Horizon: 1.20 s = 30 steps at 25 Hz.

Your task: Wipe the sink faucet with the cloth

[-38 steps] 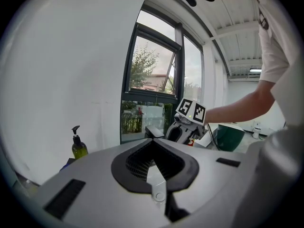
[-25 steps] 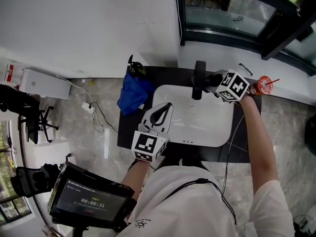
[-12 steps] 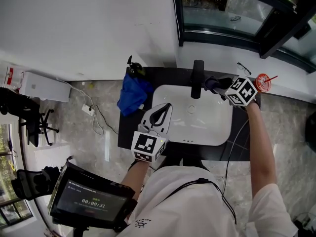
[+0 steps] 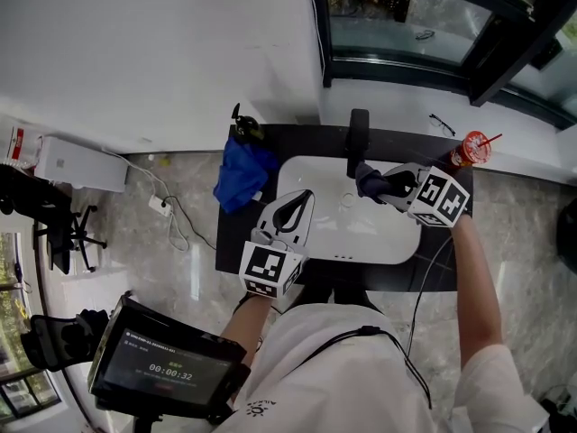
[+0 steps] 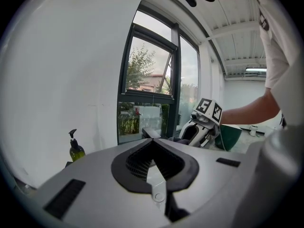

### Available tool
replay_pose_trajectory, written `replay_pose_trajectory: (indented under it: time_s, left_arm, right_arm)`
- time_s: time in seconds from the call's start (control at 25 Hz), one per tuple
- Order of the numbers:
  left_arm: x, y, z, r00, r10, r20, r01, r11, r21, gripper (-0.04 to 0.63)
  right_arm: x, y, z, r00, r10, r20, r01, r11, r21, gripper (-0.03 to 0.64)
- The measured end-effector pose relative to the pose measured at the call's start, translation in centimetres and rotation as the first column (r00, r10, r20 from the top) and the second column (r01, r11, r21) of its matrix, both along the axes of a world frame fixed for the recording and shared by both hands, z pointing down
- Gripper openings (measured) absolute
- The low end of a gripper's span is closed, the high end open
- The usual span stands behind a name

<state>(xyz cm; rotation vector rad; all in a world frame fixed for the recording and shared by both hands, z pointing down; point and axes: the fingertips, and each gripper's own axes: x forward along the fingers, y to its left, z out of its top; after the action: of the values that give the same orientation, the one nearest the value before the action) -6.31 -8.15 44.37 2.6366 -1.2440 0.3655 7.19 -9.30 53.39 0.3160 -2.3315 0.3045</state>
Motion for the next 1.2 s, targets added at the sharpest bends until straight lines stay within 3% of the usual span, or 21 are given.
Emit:
replay_pose_trajectory:
  time_s: [0.28, 0.6, 0.84, 1.2]
  left_arm:
    - [0.0, 0.2, -0.4, 1.0, 0.0, -0.006, 0.0, 1.0, 0.009, -0.006]
    - [-0.6, 0.1, -0.1, 1.0, -0.012, 0.0, 0.012, 1.0, 0.0, -0.006]
    - [-0.8, -0.4, 0.4, 1.0, -0.016, 0.006, 0.016, 1.0, -0.005, -0.006]
    - [-0.3, -0.6, 0.6, 1.0, -0.004, 0.015, 0.004, 1.0, -0.01, -0.006]
  right_arm:
    - [-2.6, 0.8, 0.7, 0.995, -0.094, -0.034, 0.094, 0.995, -0.018, 0.121]
    - [-2.7, -3.3, 3.0, 0.989, -0.06, -0.138, 0.056, 0.998, -0.031, 0.12]
    - [-2.1, -6.9, 3.2, 0.989, 0.01, -0.149, -0.012, 1.0, -0.012, 0.12]
    - [0.0, -10.9, 2.9, 0.974, 0.213, -0.074, -0.21, 0.977, 0.05, 0.121]
